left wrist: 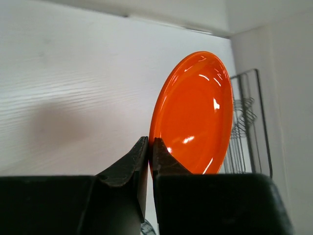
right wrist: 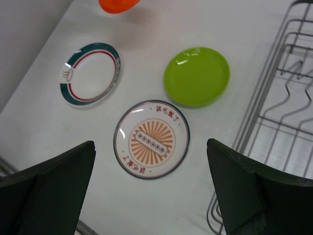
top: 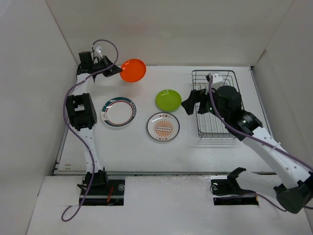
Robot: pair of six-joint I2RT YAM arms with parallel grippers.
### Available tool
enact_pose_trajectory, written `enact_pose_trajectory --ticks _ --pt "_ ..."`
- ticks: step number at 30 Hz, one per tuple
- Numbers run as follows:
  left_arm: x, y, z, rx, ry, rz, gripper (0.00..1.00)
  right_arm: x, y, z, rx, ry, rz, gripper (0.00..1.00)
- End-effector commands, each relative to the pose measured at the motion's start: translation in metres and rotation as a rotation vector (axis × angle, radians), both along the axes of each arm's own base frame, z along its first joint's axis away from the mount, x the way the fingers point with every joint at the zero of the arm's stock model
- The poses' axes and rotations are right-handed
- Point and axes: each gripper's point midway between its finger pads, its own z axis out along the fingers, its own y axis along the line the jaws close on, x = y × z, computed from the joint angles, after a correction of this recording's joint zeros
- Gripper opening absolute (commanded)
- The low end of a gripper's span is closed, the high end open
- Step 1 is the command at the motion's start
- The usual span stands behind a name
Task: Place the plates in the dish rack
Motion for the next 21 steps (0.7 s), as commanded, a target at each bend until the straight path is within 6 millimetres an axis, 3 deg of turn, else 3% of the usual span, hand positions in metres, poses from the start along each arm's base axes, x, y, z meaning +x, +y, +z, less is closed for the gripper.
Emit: enact_pose_trajectory --ticks 1,3,4,5,6,7,9,10,11,12,13,15,16,18,21 --pt "-0.049 -0.026 0.156 0.000 -0.355 -0.213 0.00 0.032 0.021 0.058 0.134 -0.182 0.063 1.00" --pt "-0.068 -0.029 0.155 0.014 -0.353 -0.251 0.00 0.056 0.038 0.074 0.172 -0.223 0.123 1.00" --pt "-0.082 -0.030 0.176 0.048 -0.402 -0.247 0.00 0.064 0.044 0.078 0.181 -0.230 0.152 1.00" --pt "-0.090 -0.030 0.178 0.074 -0.417 -0.237 0.00 0.069 0.054 0.081 0.194 -0.234 0.207 1.00" --pt "-0.100 -0.030 0.161 0.078 -0.393 -0.231 0.00 0.076 0.063 0.102 0.229 -0.281 0.232 1.00" --pt "-0.112 -0.030 0.184 0.114 -0.456 -0.208 0.00 0.094 0.072 0.088 0.231 -0.245 0.243 1.00" --pt "-0.126 -0.035 0.177 0.122 -0.444 -0.210 0.00 0.100 0.090 0.096 0.267 -0.257 0.319 1.00" --pt "-0.134 -0.038 0.188 0.146 -0.480 -0.208 0.00 0.108 0.099 0.099 0.297 -0.245 0.334 1.00" --pt "-0.137 -0.037 0.187 0.160 -0.473 -0.190 0.00 0.108 0.106 0.102 0.314 -0.248 0.355 1.00" --pt "-0.145 -0.047 0.187 0.161 -0.477 -0.214 0.00 0.109 0.113 0.103 0.327 -0.246 0.365 1.00" --pt "-0.150 -0.050 0.178 0.168 -0.461 -0.213 0.00 0.112 0.115 0.108 0.342 -0.254 0.365 1.00" --pt "-0.163 -0.062 0.187 0.204 -0.505 -0.220 0.00 0.113 0.135 0.091 0.345 -0.212 0.407 1.00" --pt "-0.169 -0.067 0.180 0.205 -0.498 -0.235 0.00 0.117 0.137 0.091 0.355 -0.208 0.406 1.00" --pt "-0.175 -0.075 0.177 0.229 -0.497 -0.224 0.00 0.114 0.159 0.072 0.371 -0.153 0.469 0.99" --pt "-0.180 -0.080 0.174 0.231 -0.499 -0.237 0.00 0.113 0.167 0.062 0.367 -0.133 0.482 0.96"
